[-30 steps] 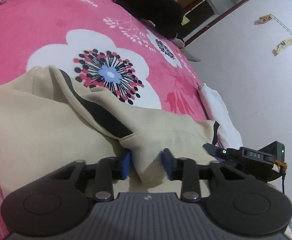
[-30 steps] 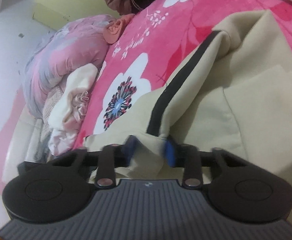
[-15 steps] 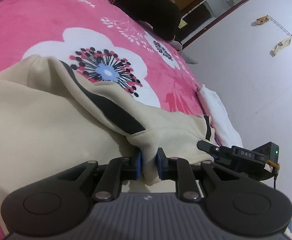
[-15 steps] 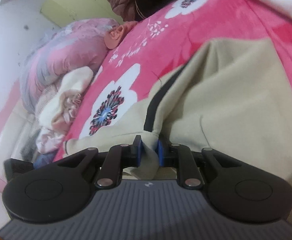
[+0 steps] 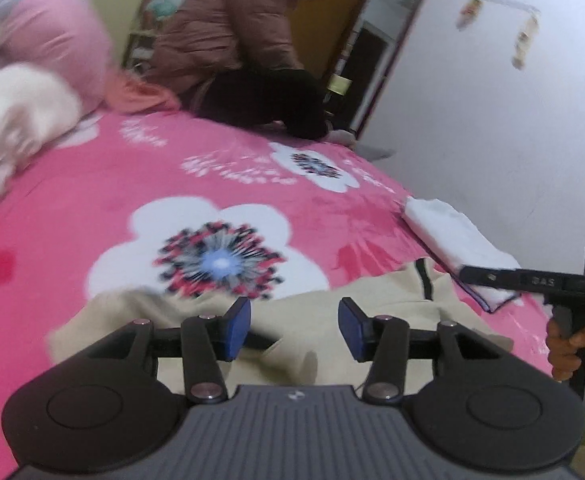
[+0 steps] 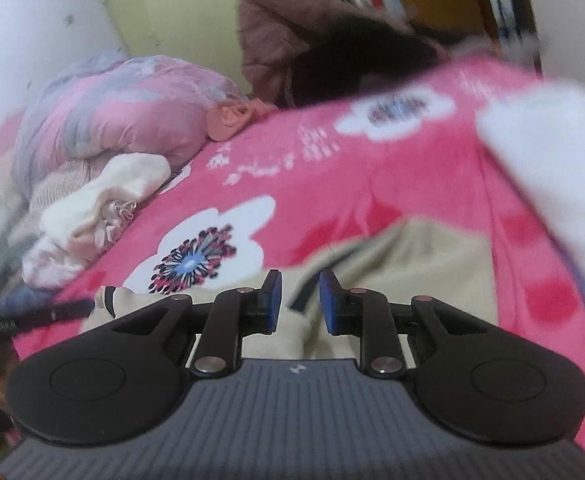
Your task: Fold clothes
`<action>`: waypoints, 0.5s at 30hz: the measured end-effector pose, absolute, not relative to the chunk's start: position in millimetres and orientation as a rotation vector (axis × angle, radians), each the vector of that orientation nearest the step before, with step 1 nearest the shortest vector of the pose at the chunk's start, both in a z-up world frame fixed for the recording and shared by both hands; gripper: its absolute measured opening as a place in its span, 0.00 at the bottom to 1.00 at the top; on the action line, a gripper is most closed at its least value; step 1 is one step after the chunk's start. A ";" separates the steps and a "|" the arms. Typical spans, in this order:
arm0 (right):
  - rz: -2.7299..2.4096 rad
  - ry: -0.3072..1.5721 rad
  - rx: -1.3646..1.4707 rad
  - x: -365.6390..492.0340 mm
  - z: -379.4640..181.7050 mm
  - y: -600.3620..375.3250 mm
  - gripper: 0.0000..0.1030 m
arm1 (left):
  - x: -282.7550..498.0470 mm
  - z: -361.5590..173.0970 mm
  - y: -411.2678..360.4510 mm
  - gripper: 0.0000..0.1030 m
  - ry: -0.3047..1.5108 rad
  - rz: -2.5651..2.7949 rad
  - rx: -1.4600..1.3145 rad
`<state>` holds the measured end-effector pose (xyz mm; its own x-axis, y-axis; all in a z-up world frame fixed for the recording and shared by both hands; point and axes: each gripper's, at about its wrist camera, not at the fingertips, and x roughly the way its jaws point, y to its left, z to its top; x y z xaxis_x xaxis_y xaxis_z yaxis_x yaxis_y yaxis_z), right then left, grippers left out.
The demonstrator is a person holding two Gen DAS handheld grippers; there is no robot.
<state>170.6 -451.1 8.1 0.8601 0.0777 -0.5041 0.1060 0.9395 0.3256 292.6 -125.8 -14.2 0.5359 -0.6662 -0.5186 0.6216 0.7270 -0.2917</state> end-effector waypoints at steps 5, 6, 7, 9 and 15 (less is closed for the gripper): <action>0.014 0.599 0.158 202.2 -14.4 -411.2 0.19 | 283.5 -49.1 -177.0 0.66 0.660 -0.759 0.233; 0.009 0.627 0.119 206.7 -28.0 -406.0 0.19 | 279.2 -58.4 -179.2 0.66 0.642 -0.751 0.264; 0.005 0.652 0.081 210.9 -41.5 -401.0 0.19 | 276.9 -62.1 -179.0 0.66 0.632 -0.748 0.272; 0.011 0.627 0.078 205.7 -52.5 -401.2 0.19 | 276.5 -61.4 -176.1 0.66 0.630 -0.750 0.252; -0.006 0.602 0.012 203.0 -27.2 -387.9 0.19 | 277.3 -62.0 -173.2 0.67 0.638 -0.753 0.228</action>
